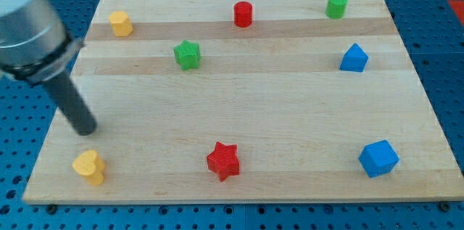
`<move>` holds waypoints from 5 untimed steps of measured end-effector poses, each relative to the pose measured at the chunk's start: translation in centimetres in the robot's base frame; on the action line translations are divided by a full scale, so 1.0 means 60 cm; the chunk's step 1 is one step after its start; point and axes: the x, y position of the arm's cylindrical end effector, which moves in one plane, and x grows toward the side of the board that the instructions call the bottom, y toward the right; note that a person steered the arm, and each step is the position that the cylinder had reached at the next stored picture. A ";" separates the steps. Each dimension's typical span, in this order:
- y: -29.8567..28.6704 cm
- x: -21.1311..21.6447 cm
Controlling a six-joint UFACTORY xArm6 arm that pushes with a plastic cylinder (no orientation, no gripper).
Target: Slide the yellow heart vertically below the yellow hexagon
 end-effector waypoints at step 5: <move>0.037 0.165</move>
